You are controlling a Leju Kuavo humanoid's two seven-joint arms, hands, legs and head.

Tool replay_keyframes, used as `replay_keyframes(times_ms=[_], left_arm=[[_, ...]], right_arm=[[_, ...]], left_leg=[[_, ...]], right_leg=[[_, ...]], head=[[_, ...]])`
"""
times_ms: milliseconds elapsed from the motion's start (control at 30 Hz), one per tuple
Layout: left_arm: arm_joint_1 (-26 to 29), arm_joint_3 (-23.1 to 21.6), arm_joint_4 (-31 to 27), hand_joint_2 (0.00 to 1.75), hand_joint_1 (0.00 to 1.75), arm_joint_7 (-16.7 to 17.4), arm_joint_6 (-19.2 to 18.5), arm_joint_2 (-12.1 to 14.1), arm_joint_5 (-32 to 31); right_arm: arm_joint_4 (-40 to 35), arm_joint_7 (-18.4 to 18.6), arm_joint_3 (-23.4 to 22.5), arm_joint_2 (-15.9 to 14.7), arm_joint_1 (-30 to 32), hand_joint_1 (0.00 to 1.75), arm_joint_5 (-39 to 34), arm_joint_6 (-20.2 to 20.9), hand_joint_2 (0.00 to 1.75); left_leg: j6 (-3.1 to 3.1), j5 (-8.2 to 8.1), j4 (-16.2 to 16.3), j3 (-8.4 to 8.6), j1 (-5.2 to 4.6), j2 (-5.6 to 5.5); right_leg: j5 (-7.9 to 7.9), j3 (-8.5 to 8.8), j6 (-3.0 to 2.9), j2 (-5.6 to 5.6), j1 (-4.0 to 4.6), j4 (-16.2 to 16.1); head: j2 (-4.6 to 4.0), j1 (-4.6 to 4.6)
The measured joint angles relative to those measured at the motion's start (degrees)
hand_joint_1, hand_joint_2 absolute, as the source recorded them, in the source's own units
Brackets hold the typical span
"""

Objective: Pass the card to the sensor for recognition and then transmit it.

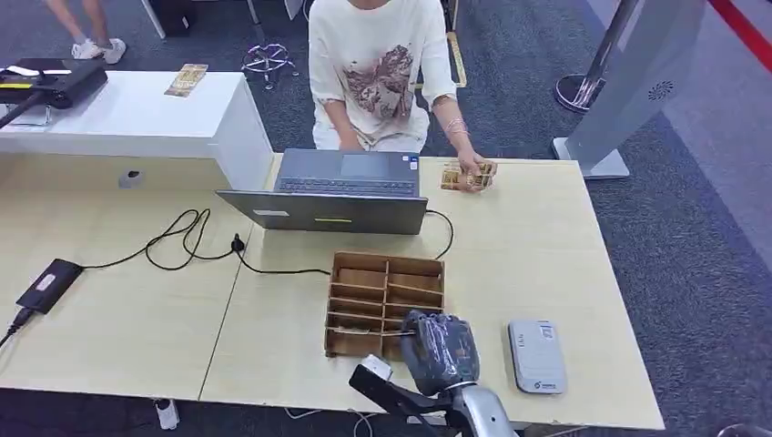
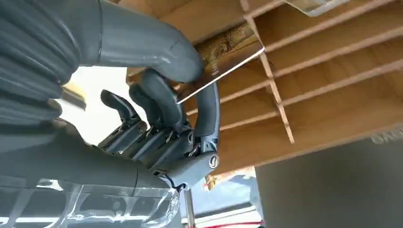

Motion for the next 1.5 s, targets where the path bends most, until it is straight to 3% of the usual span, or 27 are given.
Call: replay_keyframes(times_ms=[667, 1200, 1500], left_arm=[[0.1, 0.0, 0.0, 0.0, 0.0, 0.2, 0.1, 0.2, 0.5], [0.2, 0.0, 0.0, 0.0, 0.0, 0.2, -0.3, 0.4, 0.7], [0.2, 0.0, 0.0, 0.0, 0.0, 0.2, -0.4, 0.5, 0.6]], right_arm=[[-12.3, -10.3, -7.5, -0.3, 3.9, 1.75, -18.7, 5.0, 1.75], [-20.1, -15.1, -18.8, -0.3, 7.2, 1.75, -43.4, 15.2, 1.75], [-20.7, -16.0, -23.0, -0.3, 6.9, 1.75, -47.4, 18.3, 1.75]], left_leg=[[0.0, 0.0, 0.0, 0.01, 0.0, 0.03], [0.01, -0.01, 0.0, -0.02, -0.01, 0.03], [-0.05, -0.05, 0.0, 0.0, 0.0, 0.03]], right_leg=[[0.0, -0.02, -0.02, 0.04, 0.0, 0.0], [0.0, -0.03, -0.02, 0.03, -0.01, 0.0], [-0.01, -0.02, -0.02, 0.04, 0.0, 0.0]], head=[[0.02, 0.0], [0.0, -0.02], [0.0, 0.0]])
